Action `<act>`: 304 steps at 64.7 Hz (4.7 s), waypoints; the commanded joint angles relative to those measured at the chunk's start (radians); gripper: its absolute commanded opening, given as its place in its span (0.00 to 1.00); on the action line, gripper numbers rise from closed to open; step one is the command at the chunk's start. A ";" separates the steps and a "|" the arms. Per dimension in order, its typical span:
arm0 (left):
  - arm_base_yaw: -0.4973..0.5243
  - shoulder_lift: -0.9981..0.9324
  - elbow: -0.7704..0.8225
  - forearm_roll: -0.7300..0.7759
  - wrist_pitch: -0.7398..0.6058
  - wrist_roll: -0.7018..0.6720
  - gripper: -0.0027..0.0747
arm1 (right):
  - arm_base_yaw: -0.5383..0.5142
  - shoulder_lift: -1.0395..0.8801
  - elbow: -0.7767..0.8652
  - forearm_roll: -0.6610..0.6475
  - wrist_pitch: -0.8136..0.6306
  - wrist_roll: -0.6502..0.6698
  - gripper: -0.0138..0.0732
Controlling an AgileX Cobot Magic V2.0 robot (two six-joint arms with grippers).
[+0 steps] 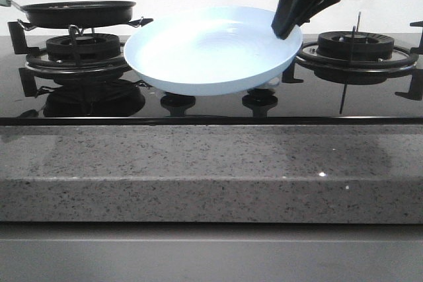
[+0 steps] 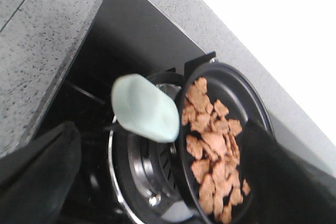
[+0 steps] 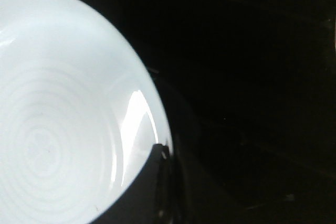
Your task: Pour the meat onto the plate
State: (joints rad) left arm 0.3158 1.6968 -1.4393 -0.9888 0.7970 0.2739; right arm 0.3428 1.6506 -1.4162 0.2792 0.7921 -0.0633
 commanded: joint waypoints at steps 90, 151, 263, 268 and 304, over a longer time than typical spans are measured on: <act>0.021 0.111 -0.046 -0.763 0.286 0.223 0.04 | -0.002 -0.054 -0.023 0.025 -0.043 -0.008 0.09; -0.400 -0.331 0.080 -0.408 -0.080 0.724 0.04 | -0.002 -0.054 -0.023 0.025 -0.044 -0.008 0.09; -0.336 -0.440 0.112 -0.331 -0.269 0.508 0.01 | -0.002 -0.054 -0.023 0.025 -0.043 -0.008 0.09; -0.228 -0.382 0.112 -0.471 -0.156 0.508 0.01 | -0.002 -0.054 -0.023 0.025 -0.043 -0.008 0.09; -0.017 0.043 0.112 -0.875 0.074 0.453 0.01 | -0.002 -0.054 -0.023 0.025 -0.043 -0.008 0.09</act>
State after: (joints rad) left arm 0.2968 1.7553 -1.3008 -1.7424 0.8092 0.7524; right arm 0.3428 1.6506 -1.4162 0.2817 0.7921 -0.0653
